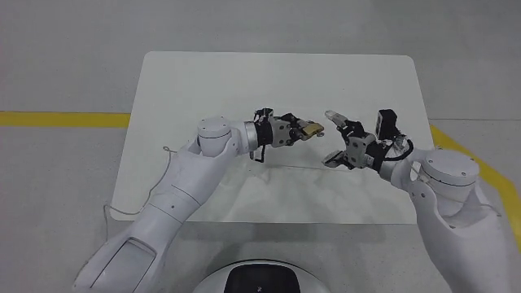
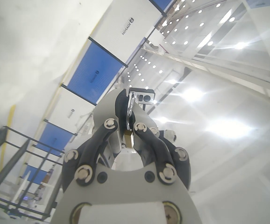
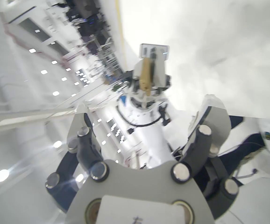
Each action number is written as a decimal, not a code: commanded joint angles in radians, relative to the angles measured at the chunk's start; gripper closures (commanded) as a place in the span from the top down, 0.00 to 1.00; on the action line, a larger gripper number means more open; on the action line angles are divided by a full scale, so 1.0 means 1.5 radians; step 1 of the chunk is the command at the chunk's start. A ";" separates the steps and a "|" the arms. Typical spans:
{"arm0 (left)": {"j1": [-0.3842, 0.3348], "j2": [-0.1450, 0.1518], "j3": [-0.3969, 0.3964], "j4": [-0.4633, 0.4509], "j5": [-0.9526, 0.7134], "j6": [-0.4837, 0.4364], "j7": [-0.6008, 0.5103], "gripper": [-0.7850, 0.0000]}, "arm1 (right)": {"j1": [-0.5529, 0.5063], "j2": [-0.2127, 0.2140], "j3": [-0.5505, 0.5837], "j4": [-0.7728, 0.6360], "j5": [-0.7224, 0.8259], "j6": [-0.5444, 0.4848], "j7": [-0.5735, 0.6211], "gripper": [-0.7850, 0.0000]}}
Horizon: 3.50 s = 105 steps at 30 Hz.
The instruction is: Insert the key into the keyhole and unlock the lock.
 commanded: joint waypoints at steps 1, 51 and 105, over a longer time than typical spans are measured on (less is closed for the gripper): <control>0.004 -0.002 -0.008 0.005 -0.050 0.029 0.002 0.00 | -0.025 -0.004 0.035 0.004 0.072 -0.085 0.006 0.00; 0.006 -0.006 -0.016 -0.003 -0.107 -0.009 0.081 0.00 | -0.066 -0.018 -0.016 -0.025 -0.027 -0.244 -0.039 1.00; 0.081 -0.004 0.003 -0.151 0.173 -0.308 0.232 0.00 | 0.028 -0.038 -0.057 0.122 0.207 -0.176 -0.056 0.00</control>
